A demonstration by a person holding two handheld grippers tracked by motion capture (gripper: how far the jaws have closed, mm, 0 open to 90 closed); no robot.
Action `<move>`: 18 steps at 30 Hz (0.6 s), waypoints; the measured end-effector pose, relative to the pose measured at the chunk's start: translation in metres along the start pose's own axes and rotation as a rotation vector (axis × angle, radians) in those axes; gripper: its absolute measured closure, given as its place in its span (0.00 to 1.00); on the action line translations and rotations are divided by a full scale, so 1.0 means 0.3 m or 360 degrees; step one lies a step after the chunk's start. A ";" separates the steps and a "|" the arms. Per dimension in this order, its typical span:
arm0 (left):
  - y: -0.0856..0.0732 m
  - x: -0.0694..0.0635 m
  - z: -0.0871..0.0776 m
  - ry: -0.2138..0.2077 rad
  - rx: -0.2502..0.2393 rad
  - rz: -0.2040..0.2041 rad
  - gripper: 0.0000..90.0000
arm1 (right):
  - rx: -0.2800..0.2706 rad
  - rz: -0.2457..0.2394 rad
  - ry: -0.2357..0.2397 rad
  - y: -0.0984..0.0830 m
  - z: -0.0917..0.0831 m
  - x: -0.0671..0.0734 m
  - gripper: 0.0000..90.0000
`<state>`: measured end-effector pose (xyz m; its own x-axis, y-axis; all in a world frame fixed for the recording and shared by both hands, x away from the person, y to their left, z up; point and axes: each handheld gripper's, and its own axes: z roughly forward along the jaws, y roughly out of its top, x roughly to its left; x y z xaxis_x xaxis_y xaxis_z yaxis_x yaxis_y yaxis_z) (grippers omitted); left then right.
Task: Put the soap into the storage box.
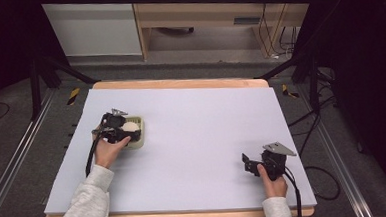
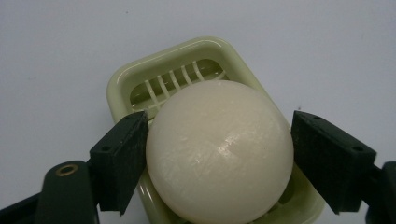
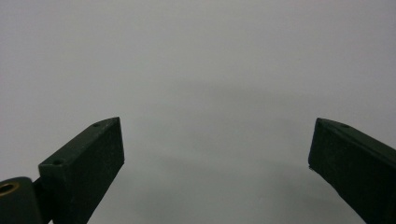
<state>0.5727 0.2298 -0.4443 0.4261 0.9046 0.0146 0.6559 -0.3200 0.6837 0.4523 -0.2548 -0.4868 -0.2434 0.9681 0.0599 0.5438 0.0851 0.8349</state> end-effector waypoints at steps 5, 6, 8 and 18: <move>0.002 -0.007 -0.010 0.0014 -0.0014 0.0013 0.20 | -0.0003 -0.0006 -0.0003 0.000 0.000 -0.001 0.04; 0.003 -0.007 -0.013 0.0012 -0.0018 0.0008 0.20 | -0.0003 -0.0005 -0.0003 0.000 0.000 -0.001 0.04; 0.003 -0.007 -0.021 0.0012 -0.0027 0.0008 0.20 | -0.0005 -0.0005 -0.0004 0.000 0.000 -0.001 0.04; -0.003 -0.024 -0.059 -0.0002 -0.0085 0.0006 0.16 | -0.0005 -0.0007 -0.0003 0.000 0.000 -0.001 0.04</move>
<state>0.5580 0.2284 -0.4321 0.4293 0.9030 0.0167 0.6200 -0.3081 0.7216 0.4523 -0.2550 -0.4869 -0.2442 0.9681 0.0554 0.5404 0.0884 0.8368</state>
